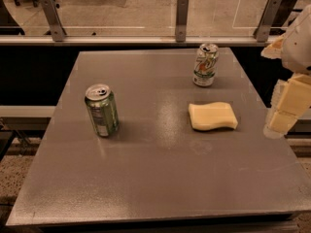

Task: Move green can near sponge

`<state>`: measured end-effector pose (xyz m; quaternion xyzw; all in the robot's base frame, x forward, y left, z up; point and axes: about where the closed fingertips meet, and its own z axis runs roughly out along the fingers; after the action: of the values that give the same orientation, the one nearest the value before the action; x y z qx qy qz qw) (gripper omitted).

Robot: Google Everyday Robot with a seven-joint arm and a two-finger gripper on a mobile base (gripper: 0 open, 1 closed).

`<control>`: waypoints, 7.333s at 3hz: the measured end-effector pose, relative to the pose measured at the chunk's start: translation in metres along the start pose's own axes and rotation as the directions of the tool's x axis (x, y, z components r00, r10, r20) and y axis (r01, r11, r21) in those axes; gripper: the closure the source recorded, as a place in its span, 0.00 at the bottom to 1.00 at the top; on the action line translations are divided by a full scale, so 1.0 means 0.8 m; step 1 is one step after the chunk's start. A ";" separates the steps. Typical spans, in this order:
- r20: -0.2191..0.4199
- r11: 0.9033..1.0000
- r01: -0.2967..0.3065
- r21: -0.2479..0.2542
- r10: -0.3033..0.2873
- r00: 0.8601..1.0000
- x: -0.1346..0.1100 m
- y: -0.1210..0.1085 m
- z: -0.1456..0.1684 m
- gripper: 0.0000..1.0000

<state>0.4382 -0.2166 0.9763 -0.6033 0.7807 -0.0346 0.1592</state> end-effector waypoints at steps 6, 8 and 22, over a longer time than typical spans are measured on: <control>0.395 0.970 0.222 -0.097 -0.167 0.903 -0.257 0.005 0.095 0.00; 0.480 0.942 0.292 -0.164 -0.183 0.858 -0.341 0.028 0.137 0.00; 0.463 0.973 -0.041 -0.228 0.146 0.874 -0.154 -0.048 0.154 0.00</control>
Offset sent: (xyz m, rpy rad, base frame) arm 0.0417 0.0634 -0.0119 0.1212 -0.0408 0.0959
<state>0.5370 -0.0928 0.8949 -0.5680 0.7449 0.2058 0.2830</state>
